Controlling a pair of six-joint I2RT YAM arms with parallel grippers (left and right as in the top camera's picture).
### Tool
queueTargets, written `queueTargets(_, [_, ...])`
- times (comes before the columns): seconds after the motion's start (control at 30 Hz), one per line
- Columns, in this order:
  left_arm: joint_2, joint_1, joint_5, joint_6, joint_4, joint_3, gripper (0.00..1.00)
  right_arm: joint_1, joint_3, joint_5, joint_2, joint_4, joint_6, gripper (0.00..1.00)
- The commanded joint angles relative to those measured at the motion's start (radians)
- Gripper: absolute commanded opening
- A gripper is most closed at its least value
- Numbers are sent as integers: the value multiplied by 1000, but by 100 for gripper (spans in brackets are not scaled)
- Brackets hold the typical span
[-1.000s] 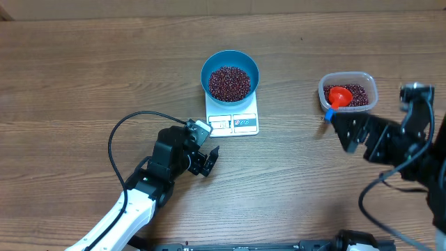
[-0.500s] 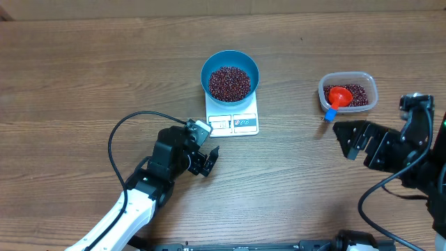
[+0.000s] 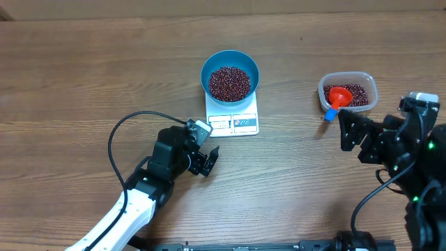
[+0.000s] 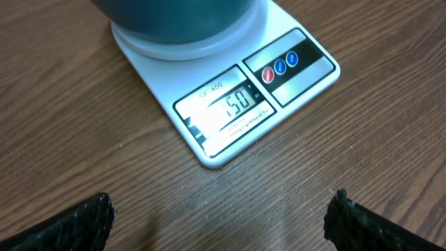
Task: Scoop item into bowl and weigh 150g on scale
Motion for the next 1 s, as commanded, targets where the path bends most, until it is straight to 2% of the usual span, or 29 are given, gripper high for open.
queueTargets(0.0, [7, 0, 3, -15, 3, -1, 100, 6, -144, 58, -79, 138, -28, 100])
queueTargets(0.17, [7, 0, 3, -15, 3, -1, 99, 9, -375, 60, -209, 400, -55, 100])
queueTargets(0.47, [7, 0, 3, -15, 3, -1, 100, 46, -721, 59, -412, 725, -84, 100])
queueTargets(0.67, [7, 0, 3, -15, 3, -1, 100, 46, -893, 56, -521, 843, -84, 100])
queueTargets(0.97, [7, 0, 3, -15, 3, -1, 100, 51, -1073, 52, -684, 922, -80, 100])
